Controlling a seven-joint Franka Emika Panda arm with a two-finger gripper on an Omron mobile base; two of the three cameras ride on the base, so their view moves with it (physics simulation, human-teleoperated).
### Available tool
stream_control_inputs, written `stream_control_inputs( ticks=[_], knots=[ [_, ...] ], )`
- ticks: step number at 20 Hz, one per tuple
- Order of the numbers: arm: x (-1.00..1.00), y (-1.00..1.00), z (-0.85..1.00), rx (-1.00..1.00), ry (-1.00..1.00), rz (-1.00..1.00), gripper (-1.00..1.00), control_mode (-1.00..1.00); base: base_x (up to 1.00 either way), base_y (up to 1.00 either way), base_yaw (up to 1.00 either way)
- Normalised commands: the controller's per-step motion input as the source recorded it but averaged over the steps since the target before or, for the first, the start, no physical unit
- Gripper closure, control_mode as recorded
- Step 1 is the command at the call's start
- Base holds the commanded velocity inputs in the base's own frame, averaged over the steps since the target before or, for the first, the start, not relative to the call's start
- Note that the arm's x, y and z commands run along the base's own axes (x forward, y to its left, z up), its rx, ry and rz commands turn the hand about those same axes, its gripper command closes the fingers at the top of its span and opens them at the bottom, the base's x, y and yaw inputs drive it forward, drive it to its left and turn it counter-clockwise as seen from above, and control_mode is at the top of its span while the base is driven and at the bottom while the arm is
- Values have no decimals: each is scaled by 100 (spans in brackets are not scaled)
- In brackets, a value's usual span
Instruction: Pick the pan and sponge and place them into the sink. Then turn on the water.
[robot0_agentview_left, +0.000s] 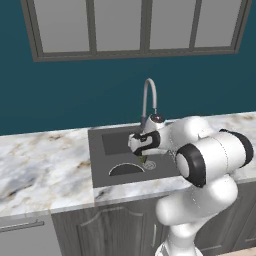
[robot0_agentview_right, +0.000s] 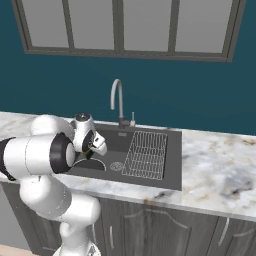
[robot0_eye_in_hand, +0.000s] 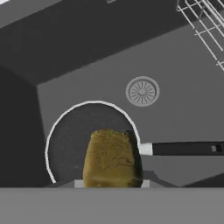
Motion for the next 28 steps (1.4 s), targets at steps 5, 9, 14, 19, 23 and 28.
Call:
stream_control_inputs(
  ticks=[5, 9, 14, 19, 23, 28],
  knots=[
    [25, 0, -37, -2, 3, 14, 100, -100, 0, 0, 0],
    [13, 0, -49, -7, 2, 14, 100, -100, 0, 0, 0],
    [15, 1, -45, -10, 2, 12, 100, -100, 0, 0, 0],
    [40, 0, -31, -10, 1, 9, 100, -100, 0, 0, 0],
    [48, 0, -21, -5, 1, 9, 100, -100, 0, 0, 0],
    [36, 1, -26, -2, 3, 9, 100, -100, 0, 0, 0]
  ],
)
